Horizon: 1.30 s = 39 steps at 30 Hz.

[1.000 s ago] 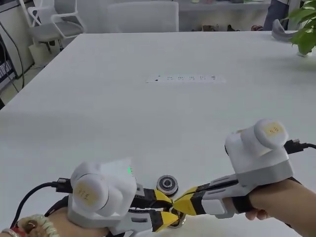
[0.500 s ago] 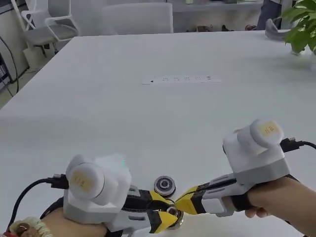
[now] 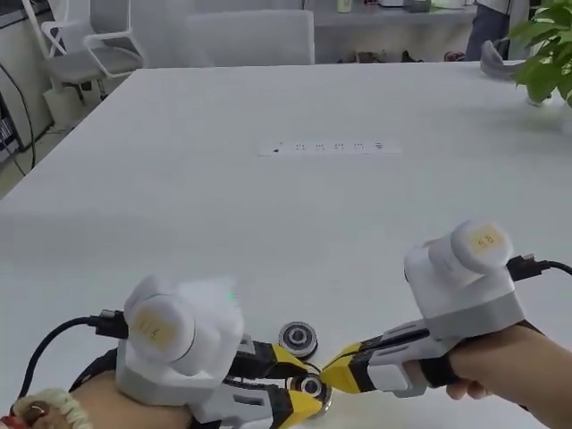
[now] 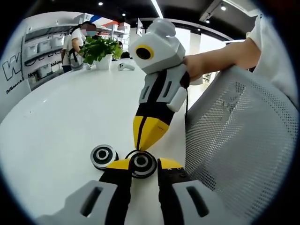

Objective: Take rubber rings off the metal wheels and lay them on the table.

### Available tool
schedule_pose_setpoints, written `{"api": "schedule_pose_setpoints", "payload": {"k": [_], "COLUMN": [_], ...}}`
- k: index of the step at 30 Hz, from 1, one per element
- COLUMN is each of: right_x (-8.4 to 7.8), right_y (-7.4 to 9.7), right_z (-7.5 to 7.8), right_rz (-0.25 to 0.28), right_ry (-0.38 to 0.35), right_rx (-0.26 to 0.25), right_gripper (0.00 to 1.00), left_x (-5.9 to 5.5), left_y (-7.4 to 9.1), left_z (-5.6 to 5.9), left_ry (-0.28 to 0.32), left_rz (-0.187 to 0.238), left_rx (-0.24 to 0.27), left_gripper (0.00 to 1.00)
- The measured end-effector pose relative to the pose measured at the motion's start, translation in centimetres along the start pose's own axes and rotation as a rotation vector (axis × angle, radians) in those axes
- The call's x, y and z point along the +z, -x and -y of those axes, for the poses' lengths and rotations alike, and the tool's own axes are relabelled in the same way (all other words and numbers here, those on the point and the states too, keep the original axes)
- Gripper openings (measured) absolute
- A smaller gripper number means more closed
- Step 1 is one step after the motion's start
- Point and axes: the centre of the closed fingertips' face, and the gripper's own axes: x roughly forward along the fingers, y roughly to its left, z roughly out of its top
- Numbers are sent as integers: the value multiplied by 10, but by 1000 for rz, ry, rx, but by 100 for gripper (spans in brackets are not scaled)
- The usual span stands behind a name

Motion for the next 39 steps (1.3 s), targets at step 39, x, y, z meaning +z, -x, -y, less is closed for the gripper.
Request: {"api": "schedule_pose_setpoints", "payload": {"k": [39], "right_x": [-4], "right_y": [-2], "right_z": [-2], "right_rz": [-35], "right_ry": [56], "right_rx": [2], "right_gripper": [0], "left_x": [23], "left_y": [72], "left_z": [-16], "left_ry": [-72], "left_rz": [-34], "left_rx": [76], "left_gripper": [52]}}
